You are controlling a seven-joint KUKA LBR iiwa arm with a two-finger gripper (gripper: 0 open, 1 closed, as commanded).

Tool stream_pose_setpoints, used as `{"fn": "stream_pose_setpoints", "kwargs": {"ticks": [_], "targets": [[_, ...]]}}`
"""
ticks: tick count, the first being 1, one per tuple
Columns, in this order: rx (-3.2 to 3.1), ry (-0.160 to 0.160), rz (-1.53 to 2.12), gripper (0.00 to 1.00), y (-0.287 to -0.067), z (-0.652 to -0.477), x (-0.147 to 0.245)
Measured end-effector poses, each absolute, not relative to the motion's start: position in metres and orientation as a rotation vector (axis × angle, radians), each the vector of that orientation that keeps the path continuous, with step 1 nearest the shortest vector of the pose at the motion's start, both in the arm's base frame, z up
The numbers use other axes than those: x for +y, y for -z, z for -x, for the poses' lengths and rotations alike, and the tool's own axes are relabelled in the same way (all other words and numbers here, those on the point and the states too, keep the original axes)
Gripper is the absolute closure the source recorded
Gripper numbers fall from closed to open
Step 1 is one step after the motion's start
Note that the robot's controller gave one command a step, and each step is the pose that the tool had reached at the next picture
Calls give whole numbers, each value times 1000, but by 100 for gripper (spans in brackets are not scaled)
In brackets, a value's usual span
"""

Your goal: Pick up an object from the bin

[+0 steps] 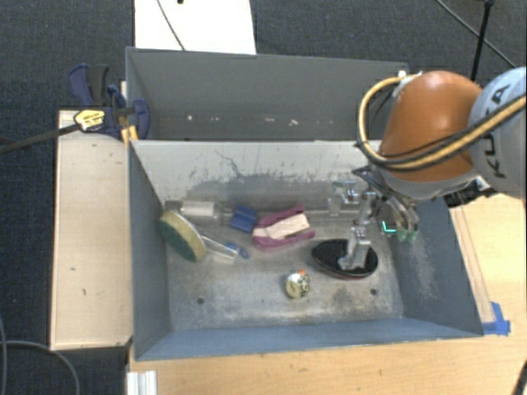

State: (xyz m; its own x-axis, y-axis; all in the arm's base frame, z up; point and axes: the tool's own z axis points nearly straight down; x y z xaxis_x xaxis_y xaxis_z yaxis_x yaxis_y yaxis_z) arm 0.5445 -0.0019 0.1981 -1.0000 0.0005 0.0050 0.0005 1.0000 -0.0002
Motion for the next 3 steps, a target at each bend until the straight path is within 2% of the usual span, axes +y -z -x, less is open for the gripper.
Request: {"fn": "stream_pose_setpoints", "kwargs": {"ticks": [1,2,3], "targets": [[-3125,0,276,0,-67,-531,-57],[-3138,1,245,0,-102,-528,-43],[-3118,1,438,0,-115,-531,-55]]}}
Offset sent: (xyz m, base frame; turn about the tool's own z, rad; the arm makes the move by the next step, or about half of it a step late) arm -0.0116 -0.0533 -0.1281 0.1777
